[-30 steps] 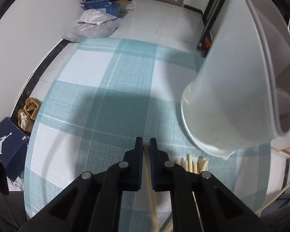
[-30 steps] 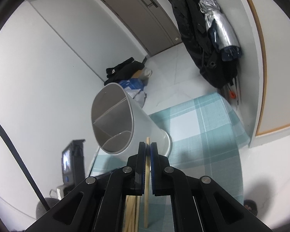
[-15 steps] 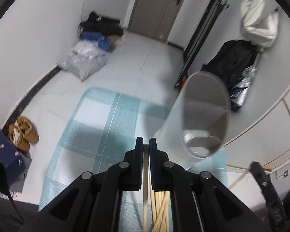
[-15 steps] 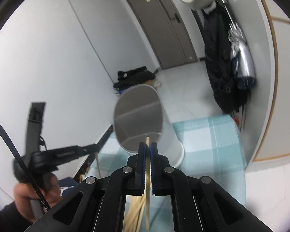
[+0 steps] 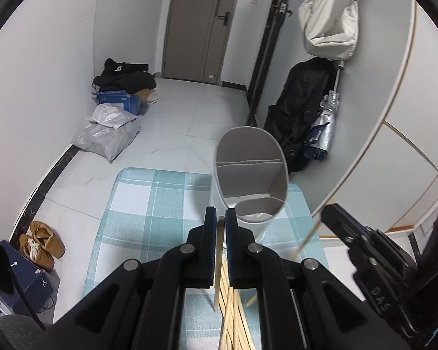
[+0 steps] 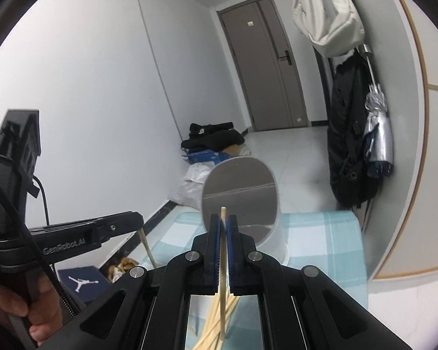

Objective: Organize utensils
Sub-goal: 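Raise both held chopsticks up over the white utensil holder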

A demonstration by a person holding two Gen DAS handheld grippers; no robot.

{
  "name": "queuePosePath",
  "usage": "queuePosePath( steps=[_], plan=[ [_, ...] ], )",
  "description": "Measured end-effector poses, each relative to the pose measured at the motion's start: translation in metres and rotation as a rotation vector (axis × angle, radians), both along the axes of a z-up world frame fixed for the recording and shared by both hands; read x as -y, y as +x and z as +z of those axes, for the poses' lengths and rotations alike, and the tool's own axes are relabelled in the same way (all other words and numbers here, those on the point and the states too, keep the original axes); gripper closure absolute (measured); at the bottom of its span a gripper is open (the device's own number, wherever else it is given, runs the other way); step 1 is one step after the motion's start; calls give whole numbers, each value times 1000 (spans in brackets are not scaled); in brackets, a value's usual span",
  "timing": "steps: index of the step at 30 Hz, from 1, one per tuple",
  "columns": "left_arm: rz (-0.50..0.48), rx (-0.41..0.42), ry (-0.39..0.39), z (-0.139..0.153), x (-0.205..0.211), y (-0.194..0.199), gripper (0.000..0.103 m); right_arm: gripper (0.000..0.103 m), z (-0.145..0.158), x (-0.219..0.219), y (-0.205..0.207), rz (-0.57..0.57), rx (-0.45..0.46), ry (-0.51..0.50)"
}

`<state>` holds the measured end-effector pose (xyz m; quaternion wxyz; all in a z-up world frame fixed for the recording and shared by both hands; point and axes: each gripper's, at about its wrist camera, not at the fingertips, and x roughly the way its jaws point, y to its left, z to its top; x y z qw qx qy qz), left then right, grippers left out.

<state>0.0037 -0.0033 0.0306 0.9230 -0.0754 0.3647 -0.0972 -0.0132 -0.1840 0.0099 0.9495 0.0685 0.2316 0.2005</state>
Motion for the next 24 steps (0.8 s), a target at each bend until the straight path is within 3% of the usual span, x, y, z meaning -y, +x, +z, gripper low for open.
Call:
queuePosePath(
  steps=[11, 24],
  plan=[
    [-92, 62, 9, 42, 2, -8, 100, 100, 22, -8, -1, 32, 50, -30],
    [-165, 79, -80, 95, 4, 25, 100, 100, 96, -4, 33, 73, 119, -25]
  ],
)
